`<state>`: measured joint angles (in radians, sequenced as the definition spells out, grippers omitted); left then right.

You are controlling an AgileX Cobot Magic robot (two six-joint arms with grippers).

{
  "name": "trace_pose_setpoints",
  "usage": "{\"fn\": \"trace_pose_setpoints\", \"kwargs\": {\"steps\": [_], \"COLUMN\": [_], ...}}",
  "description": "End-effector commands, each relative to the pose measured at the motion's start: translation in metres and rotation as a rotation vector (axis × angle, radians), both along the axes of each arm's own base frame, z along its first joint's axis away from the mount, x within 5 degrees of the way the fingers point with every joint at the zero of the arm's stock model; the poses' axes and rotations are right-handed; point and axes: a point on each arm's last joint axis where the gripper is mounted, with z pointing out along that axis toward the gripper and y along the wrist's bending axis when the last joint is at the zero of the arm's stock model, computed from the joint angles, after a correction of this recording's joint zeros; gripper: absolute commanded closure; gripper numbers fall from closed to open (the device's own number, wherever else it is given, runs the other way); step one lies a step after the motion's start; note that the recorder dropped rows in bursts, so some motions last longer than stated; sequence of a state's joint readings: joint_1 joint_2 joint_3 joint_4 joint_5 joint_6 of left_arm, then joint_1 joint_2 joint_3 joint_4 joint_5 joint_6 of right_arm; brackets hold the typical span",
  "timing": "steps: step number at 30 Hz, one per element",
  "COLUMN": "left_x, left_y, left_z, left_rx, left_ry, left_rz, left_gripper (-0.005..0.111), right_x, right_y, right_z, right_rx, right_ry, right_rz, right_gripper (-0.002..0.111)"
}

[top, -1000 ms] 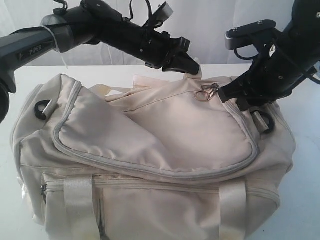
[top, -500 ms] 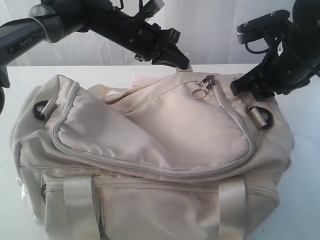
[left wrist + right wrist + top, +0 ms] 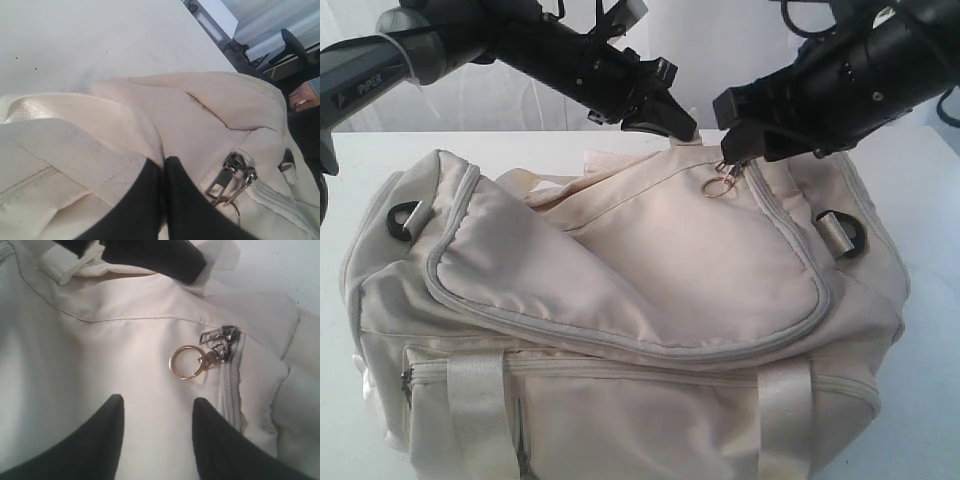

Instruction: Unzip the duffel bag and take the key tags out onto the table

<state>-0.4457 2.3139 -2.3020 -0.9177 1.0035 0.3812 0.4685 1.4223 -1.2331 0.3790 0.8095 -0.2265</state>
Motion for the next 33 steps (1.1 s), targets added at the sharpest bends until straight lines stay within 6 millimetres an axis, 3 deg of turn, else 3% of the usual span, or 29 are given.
{"fn": "trace_pose_setpoints", "kwargs": {"steps": [1,23,33], "left_x": [-0.009,-0.009,-0.009], "left_y": [0.003,0.003,0.003], "left_z": [0.018,0.018,0.018], "left_rx": [-0.046,-0.047,-0.046], "left_ry": [0.010,0.013,0.015], "left_rz": [-0.053,-0.057,-0.060], "left_gripper": [0.107,0.107,0.107], "right_x": [0.014,0.048,0.055], "right_y": [0.008,0.026,0.030], "right_z": [-0.021,-0.072,-0.068], "right_rx": [0.005,0.060,0.160], "right_ry": [0.076,0.197,0.164], "right_rz": [-0.038,-0.170,-0.229], "right_gripper": [0.066,0.066,0.066]}}
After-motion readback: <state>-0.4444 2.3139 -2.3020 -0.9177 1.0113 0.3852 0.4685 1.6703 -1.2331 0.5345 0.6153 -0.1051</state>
